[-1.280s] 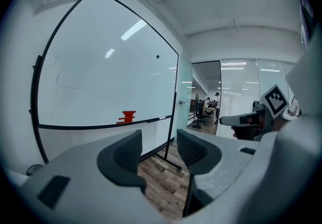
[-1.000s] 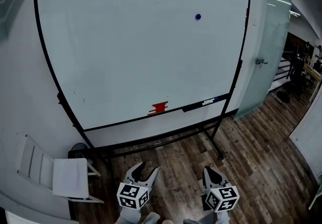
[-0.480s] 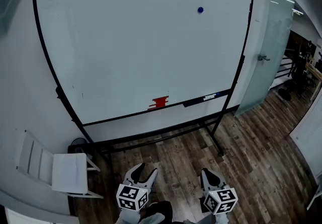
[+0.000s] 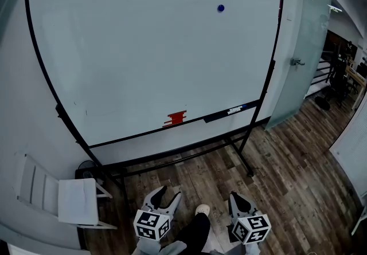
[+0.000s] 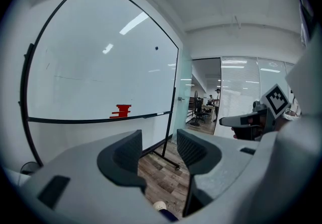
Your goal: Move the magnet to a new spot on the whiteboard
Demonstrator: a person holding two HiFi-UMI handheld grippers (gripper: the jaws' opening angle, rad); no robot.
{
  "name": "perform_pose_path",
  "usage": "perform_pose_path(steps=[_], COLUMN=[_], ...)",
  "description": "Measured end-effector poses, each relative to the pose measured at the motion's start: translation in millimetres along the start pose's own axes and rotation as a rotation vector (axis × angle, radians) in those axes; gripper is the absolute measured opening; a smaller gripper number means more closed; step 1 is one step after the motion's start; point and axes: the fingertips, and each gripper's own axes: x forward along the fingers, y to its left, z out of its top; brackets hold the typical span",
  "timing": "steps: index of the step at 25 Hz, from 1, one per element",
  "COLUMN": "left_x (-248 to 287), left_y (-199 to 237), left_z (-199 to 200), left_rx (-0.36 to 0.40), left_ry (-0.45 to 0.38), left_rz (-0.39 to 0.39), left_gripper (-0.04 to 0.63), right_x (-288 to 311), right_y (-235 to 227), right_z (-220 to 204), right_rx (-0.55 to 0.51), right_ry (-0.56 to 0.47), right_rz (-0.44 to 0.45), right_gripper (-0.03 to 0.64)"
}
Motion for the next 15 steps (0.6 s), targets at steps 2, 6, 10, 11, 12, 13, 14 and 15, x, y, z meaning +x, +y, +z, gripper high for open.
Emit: perform_pose_path(steps=[2,6,10,11,12,13,14,15], left_x=[12,40,73,82,92,101,111,120], left_y=[2,5,13,13,14,15,18,21], left_z=[2,11,22,26,32,38,43,48], left_rx=[0.001,0.0,0.001,0.004,0.008,0.013,0.018,0.022], left_ry=[0.0,-0.011,-0.016,-0.019,-0.025,-0.03,-0.033,-0.035], left_rz=[-0.002,-0.008,-0.011,-0.016,-0.021,-0.024,-0.026,-0.028], left_gripper=[0.213,0.213,0.213,0.213,0.213,0.213,0.213,0.213], right_x=[9,28,50,55,62,69,77,85], right_y=[-5,-23,-40,-47,-54,-60,-65,-68], right_z=[5,13,24,27,32,37,43,48], right_rx=[-0.001,-0.004,-0.009,-0.009,-0.008,-0.007,-0.007,-0.008], right_ry=[-0.005,-0.007,-0.004,-0.004,-0.007,-0.011,-0.016,-0.02], right_rz=[0.004,-0.001,0.005,0.0,-0.006,-0.008,-0.008,-0.006], right_gripper=[0.028,0.028,0.028,0.028,0.028,0.028,0.028,0.028])
